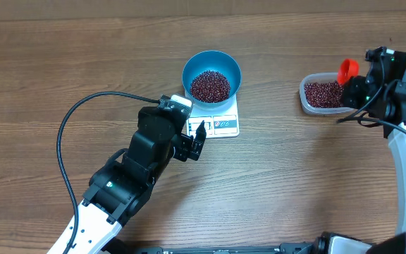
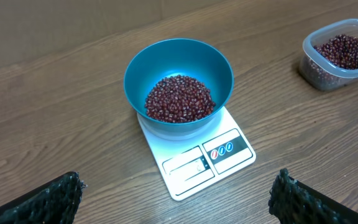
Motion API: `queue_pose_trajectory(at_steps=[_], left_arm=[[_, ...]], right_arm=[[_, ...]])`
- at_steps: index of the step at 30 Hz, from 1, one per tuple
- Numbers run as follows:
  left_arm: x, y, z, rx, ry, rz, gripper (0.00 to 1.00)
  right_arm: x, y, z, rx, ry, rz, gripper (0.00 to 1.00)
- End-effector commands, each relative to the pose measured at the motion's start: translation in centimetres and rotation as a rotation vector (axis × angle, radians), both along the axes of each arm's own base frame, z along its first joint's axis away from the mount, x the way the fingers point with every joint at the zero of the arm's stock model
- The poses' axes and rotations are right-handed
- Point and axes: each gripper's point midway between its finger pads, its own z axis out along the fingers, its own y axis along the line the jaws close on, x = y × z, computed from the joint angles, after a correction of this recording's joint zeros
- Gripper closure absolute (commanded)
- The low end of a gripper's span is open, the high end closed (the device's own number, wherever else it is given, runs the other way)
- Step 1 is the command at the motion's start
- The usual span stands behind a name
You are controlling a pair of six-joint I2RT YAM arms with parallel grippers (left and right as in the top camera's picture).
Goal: Scoop item into bowl and weigh 150g on scale
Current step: 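Move the empty scoop right back to the bean tub, then dip the red scoop into the beans and scoop with the right gripper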
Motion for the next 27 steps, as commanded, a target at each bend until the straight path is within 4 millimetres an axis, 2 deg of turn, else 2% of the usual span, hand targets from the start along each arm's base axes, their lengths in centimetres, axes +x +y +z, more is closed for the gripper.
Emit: queue_pose_trajectory(at_steps=[1, 6, 14, 20, 24, 27], left_arm=[[0.0, 0.3, 0.9, 0.012, -0.035, -0.002, 0.0], [0.0, 0.3, 0.9, 0.012, -0.035, -0.002, 0.0], [0.0, 0.3, 0.9, 0.012, -0.034, -0.003, 0.0], [0.0, 0.3, 0.9, 0.012, -0.035, -0.002, 0.0], [0.0, 0.3, 0.9, 0.012, -0.034, -0.003, 0.0], [0.0, 0.3, 0.9, 0.012, -0.034, -0.003, 0.0]], right_arm=[[0.0, -1.2, -2.2, -0.052, 0.073, -0.022, 0.96], [-0.2, -1.6, -5.4, -0.049, 0.179, -0.032, 0.96], [-0.1, -1.8, -8.8, -0.053, 0.268, -0.01, 0.96], [0.4, -2.0, -12.1, -0.052, 0.329, 0.013, 0.96], [0.2, -1.2, -13.7, -0.005, 0.367, 0.034, 0.96], [0.4, -0.1, -13.9, 0.051, 0.359, 0.067, 0.96]])
